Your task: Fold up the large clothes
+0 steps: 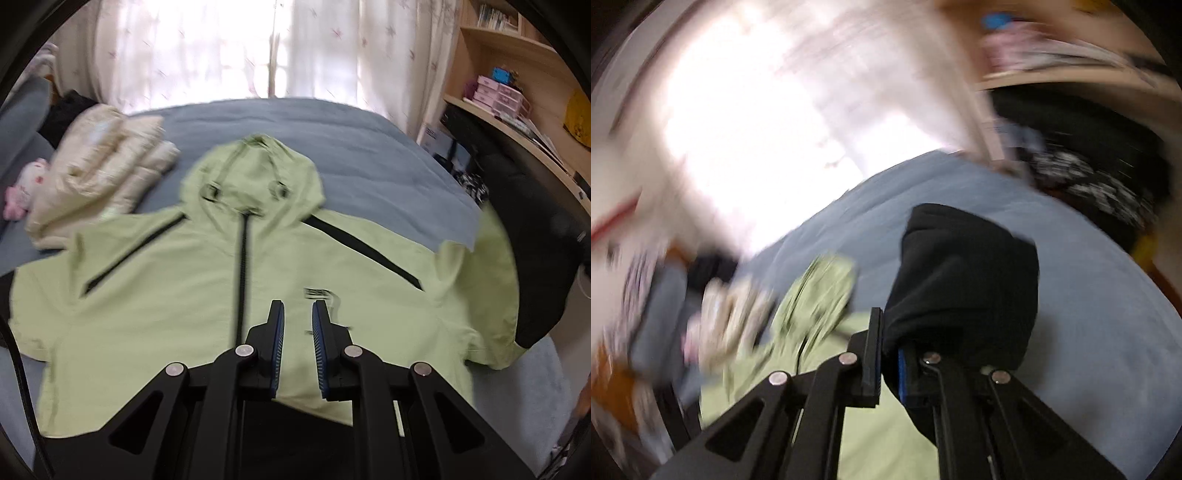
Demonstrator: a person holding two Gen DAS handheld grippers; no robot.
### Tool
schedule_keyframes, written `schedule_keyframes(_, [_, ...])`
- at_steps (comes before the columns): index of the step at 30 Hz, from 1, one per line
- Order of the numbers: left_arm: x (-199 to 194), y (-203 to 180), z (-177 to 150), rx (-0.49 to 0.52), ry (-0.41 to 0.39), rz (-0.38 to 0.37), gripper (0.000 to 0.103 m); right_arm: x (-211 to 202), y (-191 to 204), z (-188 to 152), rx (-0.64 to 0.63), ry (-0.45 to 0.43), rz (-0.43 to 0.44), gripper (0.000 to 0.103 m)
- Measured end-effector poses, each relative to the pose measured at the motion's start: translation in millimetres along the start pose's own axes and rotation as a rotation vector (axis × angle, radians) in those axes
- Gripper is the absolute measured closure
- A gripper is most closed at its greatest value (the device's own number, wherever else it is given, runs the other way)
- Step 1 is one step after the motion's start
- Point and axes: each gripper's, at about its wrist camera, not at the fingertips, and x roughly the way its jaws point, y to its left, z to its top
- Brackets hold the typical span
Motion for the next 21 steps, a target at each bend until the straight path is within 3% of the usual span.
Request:
schedule_keyframes(3, [-11,16,-7,0.017,-0.035,0.05,0.089,50,52,-45,-0.148,0.16,-0.019,0.096])
schedule_keyframes(7, [-13,33,-17,0.018,-0.016,0.061,0.088,100,75,-114,-0.16,0.379,-0.005,0.095])
schedule_keyframes(8, [-12,36,-20,0.012,-0.005,0.059,0.086,108,79,-131,-0.165,0.431,-0.015,0.093])
schedule_keyframes(9, [-11,39,-23,0.004,0.004,0.055,0.085,115,81,-142,-0.172,0.466,-0.022,0.084])
schedule_keyframes(10, [-10,41,-25,-0.001,0.012,0.051,0.081,116,84,-153,-0.18,0.482,-0.023,0.07])
schedule_keyframes(13, [-6,46,-29,-0.025,0.039,0.027,0.079,104,95,-159,-0.196,0.463,0.014,0.043])
schedule_keyframes(18, [2,45,-32,-0.044,0.072,-0.008,0.077,69,89,-154,-0.202,0.417,0.022,0.039])
schedule_keyframes(21, [5,42,-35,-0.046,0.086,-0.017,0.07,61,88,-150,-0.158,0.401,0.017,0.039])
